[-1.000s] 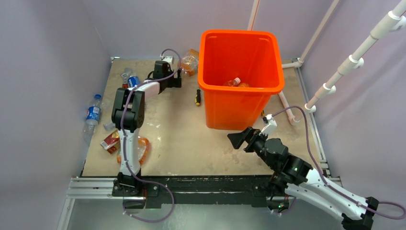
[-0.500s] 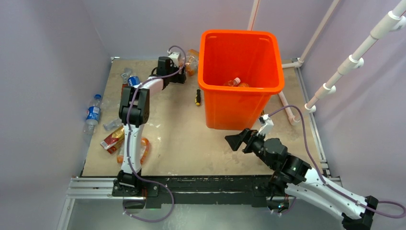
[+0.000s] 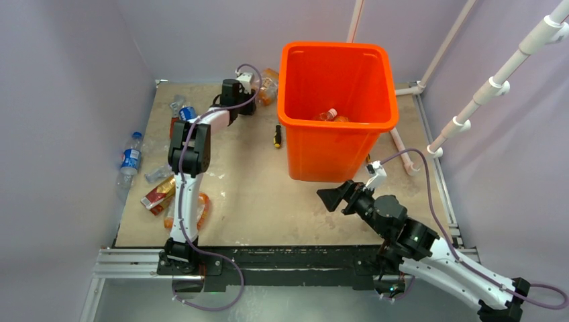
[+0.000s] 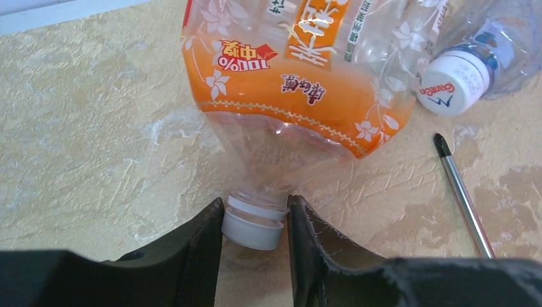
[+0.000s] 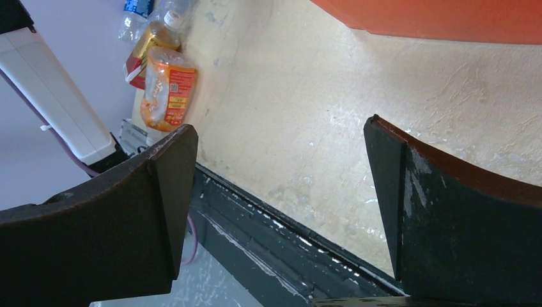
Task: Put the plastic bottles in the bin
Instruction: Pick up the plastic bottle from the corner of the board.
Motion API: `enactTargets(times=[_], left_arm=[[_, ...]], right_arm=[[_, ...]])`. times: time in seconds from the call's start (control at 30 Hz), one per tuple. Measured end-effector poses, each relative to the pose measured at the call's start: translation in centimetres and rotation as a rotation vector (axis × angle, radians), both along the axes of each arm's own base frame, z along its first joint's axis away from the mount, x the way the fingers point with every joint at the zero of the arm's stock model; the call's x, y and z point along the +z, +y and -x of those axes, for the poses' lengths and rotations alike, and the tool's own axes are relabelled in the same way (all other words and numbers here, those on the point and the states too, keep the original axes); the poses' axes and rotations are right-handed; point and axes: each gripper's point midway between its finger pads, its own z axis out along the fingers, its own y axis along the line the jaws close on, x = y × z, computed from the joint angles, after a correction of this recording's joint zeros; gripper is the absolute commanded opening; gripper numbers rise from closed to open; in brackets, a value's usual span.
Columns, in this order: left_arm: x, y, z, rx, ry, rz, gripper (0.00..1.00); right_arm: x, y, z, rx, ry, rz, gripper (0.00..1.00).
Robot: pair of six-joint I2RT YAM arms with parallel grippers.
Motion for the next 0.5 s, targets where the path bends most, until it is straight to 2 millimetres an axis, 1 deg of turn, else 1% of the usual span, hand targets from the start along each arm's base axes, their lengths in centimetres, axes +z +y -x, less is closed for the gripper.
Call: enactTargets(times=[0.07, 0.1, 0.13, 0.2, 0.27, 0.33, 0.4, 0.43, 0.5], left_arm=[[-0.1, -0.1, 0.1, -0.001, -0.014, 0.007, 0.04], [-0.1, -0.1, 0.3, 0.000, -0.024, 0.010, 0.00], [0.0, -0.1, 0.6, 0.001, -0.030, 0.014, 0.00], [0.1, 0.1, 1.9, 0.008, -0.020, 0.020, 0.00], [0.3, 0.4, 3.8, 0.016, 0.006, 0.021, 0.00], [0.9, 0.9, 5.8, 0.029, 0.028, 0.021, 0.00], [2.5, 1.6, 8.3, 0.048, 0.038, 0.026, 0.00], [3.8, 1.9, 9.5, 0.063, 0.031, 0.033, 0.00], [7.8, 2.7, 12.1, 0.086, 0.000, 0.047, 0.00]], right_arm=[[0.2, -0.1, 0.1, -0.001, -0.004, -0.007, 0.98], [0.3, -0.1, 0.1, -0.001, -0.008, -0.013, 0.98], [0.4, -0.2, 0.1, -0.002, -0.011, -0.017, 0.98], [0.6, -0.3, 0.1, -0.005, -0.015, -0.024, 0.98], [0.7, -0.4, 0.1, -0.007, -0.017, -0.026, 0.98], [0.9, -0.5, 0.2, -0.009, -0.022, -0.033, 0.98], [1.1, -0.5, 0.2, -0.009, -0.029, -0.042, 0.98], [1.3, -0.6, 0.3, -0.007, -0.033, -0.047, 0.98], [1.5, -0.5, 0.3, 0.000, -0.041, -0.053, 0.98]])
